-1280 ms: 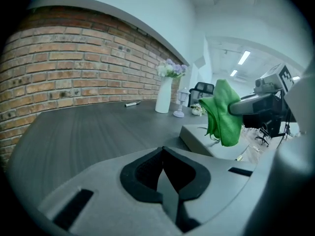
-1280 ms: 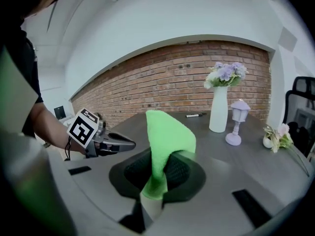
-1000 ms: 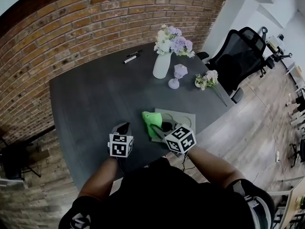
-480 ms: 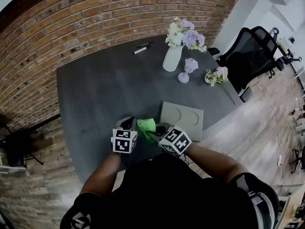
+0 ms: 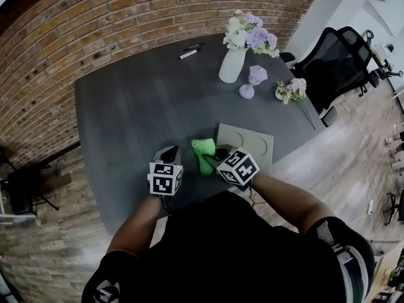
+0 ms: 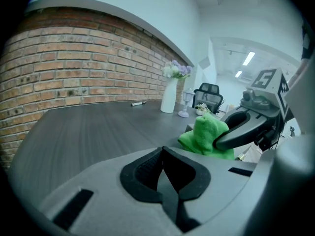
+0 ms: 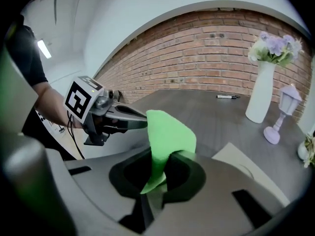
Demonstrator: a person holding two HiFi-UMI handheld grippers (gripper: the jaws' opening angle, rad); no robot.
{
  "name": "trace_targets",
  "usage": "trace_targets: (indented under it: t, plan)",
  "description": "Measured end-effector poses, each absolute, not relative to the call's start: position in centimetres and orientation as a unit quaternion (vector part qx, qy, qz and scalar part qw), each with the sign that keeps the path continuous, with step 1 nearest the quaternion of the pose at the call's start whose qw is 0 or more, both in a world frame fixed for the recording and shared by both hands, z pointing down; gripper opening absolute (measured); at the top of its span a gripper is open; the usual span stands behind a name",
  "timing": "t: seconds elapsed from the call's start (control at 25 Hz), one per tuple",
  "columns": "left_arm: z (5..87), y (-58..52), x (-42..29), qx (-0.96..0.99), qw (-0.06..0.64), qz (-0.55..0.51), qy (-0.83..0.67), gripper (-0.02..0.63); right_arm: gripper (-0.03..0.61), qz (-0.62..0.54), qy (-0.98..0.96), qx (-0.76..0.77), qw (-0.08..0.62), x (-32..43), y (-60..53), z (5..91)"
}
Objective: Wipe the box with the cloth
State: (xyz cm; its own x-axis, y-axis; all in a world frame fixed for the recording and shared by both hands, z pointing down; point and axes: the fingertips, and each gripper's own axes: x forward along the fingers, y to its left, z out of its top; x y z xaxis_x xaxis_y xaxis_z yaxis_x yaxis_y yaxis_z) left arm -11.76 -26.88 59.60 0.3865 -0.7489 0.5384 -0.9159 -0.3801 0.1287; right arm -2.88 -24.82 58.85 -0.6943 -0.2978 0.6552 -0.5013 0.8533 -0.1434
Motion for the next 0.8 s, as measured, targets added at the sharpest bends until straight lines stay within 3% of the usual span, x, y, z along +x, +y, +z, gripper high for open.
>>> trace_targets:
  t: [0.8]
  plan:
    - [58.6,-26.6,-13.4,0.784,0.213,0.187,-0.553,0.008,0.044,0.172,-0.886,0.268,0.337,0.2,-34.9,60.1]
